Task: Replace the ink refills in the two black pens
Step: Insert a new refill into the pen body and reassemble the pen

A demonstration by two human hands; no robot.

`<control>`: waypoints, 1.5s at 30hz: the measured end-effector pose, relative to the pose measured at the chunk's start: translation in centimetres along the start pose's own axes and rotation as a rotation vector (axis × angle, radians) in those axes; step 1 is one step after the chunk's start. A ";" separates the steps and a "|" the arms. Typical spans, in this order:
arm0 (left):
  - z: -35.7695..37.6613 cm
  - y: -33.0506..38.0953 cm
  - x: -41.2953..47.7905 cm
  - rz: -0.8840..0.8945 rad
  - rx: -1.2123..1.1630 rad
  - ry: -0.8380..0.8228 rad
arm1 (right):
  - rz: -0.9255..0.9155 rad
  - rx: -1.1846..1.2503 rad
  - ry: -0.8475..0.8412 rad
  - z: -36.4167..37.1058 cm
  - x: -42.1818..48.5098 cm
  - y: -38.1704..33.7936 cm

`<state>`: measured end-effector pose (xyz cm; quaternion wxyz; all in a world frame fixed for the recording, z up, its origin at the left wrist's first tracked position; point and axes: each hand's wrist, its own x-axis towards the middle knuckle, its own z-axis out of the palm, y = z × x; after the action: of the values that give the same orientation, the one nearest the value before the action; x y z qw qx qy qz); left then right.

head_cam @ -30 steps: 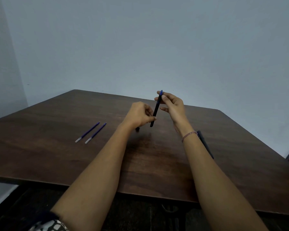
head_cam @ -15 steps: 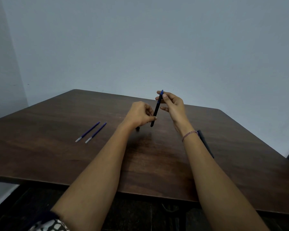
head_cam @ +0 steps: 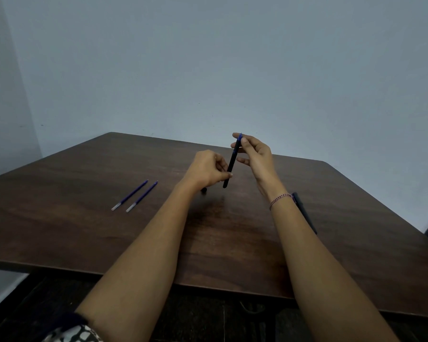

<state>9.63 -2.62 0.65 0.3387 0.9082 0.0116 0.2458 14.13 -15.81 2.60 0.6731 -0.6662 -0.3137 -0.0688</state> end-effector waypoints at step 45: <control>0.1 0.0 0.1 0.011 -0.014 -0.027 | -0.035 0.010 0.054 -0.2 0.3 0.3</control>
<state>9.78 -2.64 0.65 0.3437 0.9091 0.0004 0.2355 14.56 -15.88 2.54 0.6835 -0.6549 -0.3074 -0.0969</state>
